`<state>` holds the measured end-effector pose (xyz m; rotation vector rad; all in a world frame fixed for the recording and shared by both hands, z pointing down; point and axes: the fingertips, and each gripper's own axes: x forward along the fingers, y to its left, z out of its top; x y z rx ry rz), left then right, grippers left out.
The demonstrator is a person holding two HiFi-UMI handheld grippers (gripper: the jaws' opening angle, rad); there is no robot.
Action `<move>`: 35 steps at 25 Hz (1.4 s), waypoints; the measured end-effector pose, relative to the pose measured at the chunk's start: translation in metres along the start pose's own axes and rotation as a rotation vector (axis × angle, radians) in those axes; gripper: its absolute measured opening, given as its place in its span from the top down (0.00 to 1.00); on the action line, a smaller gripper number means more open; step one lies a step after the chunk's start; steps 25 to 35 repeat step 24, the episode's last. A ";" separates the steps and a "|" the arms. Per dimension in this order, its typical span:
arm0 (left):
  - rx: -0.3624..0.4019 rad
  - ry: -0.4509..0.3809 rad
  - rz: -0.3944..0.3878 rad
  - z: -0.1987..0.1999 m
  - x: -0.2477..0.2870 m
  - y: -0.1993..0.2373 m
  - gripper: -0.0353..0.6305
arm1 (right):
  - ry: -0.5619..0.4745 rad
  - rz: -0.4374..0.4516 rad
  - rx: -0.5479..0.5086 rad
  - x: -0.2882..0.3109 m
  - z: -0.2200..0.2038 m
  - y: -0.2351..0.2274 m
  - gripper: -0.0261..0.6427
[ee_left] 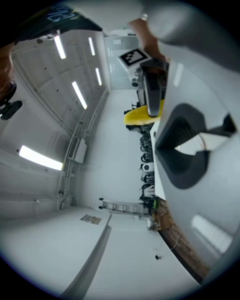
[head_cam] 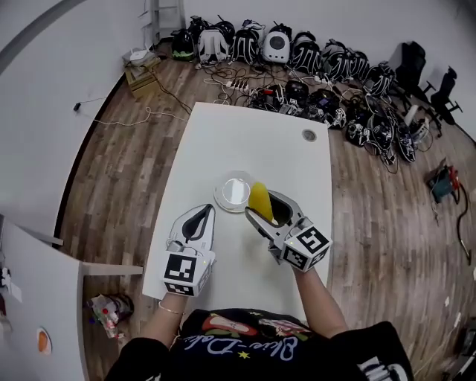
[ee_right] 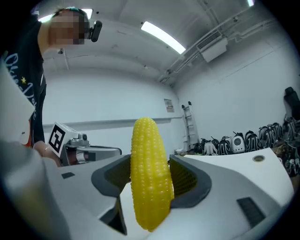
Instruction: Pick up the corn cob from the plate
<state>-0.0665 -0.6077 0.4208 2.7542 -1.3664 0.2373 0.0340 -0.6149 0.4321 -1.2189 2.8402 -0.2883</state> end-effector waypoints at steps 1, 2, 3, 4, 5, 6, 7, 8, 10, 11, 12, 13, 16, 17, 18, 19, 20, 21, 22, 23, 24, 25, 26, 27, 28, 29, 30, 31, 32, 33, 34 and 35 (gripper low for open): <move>0.005 0.005 -0.003 -0.001 0.000 -0.003 0.95 | -0.005 -0.009 0.010 -0.004 0.000 0.000 0.58; 0.009 0.010 -0.005 -0.002 0.001 -0.006 0.95 | -0.004 -0.012 0.014 -0.007 0.000 0.001 0.58; 0.011 0.013 -0.006 -0.003 0.000 -0.007 0.95 | 0.003 -0.014 0.014 -0.009 -0.001 0.001 0.58; 0.011 0.015 -0.006 -0.002 0.000 -0.008 0.95 | 0.011 -0.015 0.015 -0.010 -0.003 0.000 0.58; 0.011 0.015 -0.006 -0.002 -0.001 -0.009 0.95 | 0.018 -0.018 0.017 -0.011 -0.004 -0.001 0.58; 0.011 0.015 -0.005 -0.001 -0.002 -0.009 0.95 | 0.019 -0.019 0.022 -0.012 -0.004 -0.001 0.58; 0.010 0.015 -0.002 -0.001 -0.003 -0.009 0.95 | 0.016 -0.019 0.028 -0.012 -0.005 -0.002 0.58; 0.009 0.015 0.001 -0.002 -0.005 -0.008 0.95 | 0.010 -0.019 0.034 -0.013 -0.005 -0.002 0.58; 0.006 0.012 0.006 -0.002 -0.007 -0.007 0.95 | 0.006 -0.020 0.042 -0.015 -0.007 -0.003 0.58; 0.005 0.011 0.009 -0.002 -0.007 -0.007 0.95 | 0.011 -0.023 0.044 -0.015 -0.008 -0.004 0.58; 0.003 0.012 0.013 -0.002 -0.008 -0.006 0.95 | 0.017 -0.026 0.046 -0.015 -0.009 -0.005 0.58; 0.001 0.012 0.016 -0.003 -0.008 -0.004 0.95 | 0.022 -0.027 0.047 -0.014 -0.009 -0.005 0.58; -0.036 0.007 0.021 -0.004 -0.008 0.001 0.95 | 0.015 -0.020 0.054 -0.011 -0.009 -0.005 0.58; -0.051 0.006 0.024 -0.005 -0.008 0.003 0.95 | 0.008 -0.011 0.050 -0.011 -0.008 -0.005 0.58; -0.055 0.008 0.030 -0.007 -0.008 0.004 0.95 | 0.003 -0.001 0.041 -0.011 -0.006 -0.004 0.58; -0.042 0.013 0.036 -0.008 -0.008 0.005 0.95 | 0.002 0.009 0.028 -0.011 -0.004 -0.002 0.58; -0.020 0.020 0.041 -0.008 -0.007 0.005 0.95 | 0.003 0.016 0.016 -0.010 -0.002 -0.001 0.58; 0.001 0.025 0.045 -0.008 -0.007 0.005 0.95 | 0.006 0.022 0.005 -0.009 0.000 -0.001 0.58; 0.015 0.029 0.047 -0.008 -0.006 0.005 0.95 | 0.008 0.027 -0.003 -0.007 0.002 0.000 0.58; 0.025 0.033 0.049 -0.008 -0.004 0.006 0.95 | 0.010 0.032 -0.010 -0.005 0.004 0.000 0.58; 0.033 0.036 0.051 -0.007 -0.003 0.006 0.95 | 0.011 0.037 -0.017 -0.004 0.006 0.001 0.58; 0.033 0.036 0.051 -0.007 -0.003 0.006 0.95 | 0.011 0.037 -0.017 -0.004 0.006 0.001 0.58; 0.033 0.036 0.051 -0.007 -0.003 0.006 0.95 | 0.011 0.037 -0.017 -0.004 0.006 0.001 0.58; 0.033 0.036 0.051 -0.007 -0.003 0.006 0.95 | 0.011 0.037 -0.017 -0.004 0.006 0.001 0.58; 0.033 0.036 0.051 -0.007 -0.003 0.006 0.95 | 0.011 0.037 -0.017 -0.004 0.006 0.001 0.58; 0.033 0.036 0.051 -0.007 -0.003 0.006 0.95 | 0.011 0.037 -0.017 -0.004 0.006 0.001 0.58; 0.033 0.036 0.051 -0.007 -0.003 0.006 0.95 | 0.011 0.037 -0.017 -0.004 0.006 0.001 0.58; 0.033 0.036 0.051 -0.007 -0.003 0.006 0.95 | 0.011 0.037 -0.017 -0.004 0.006 0.001 0.58; 0.033 0.036 0.051 -0.007 -0.003 0.006 0.95 | 0.011 0.037 -0.017 -0.004 0.006 0.001 0.58; 0.033 0.036 0.051 -0.007 -0.003 0.006 0.95 | 0.011 0.037 -0.017 -0.004 0.006 0.001 0.58; 0.033 0.036 0.051 -0.007 -0.003 0.006 0.95 | 0.011 0.037 -0.017 -0.004 0.006 0.001 0.58; 0.033 0.036 0.051 -0.007 -0.003 0.006 0.95 | 0.011 0.037 -0.017 -0.004 0.006 0.001 0.58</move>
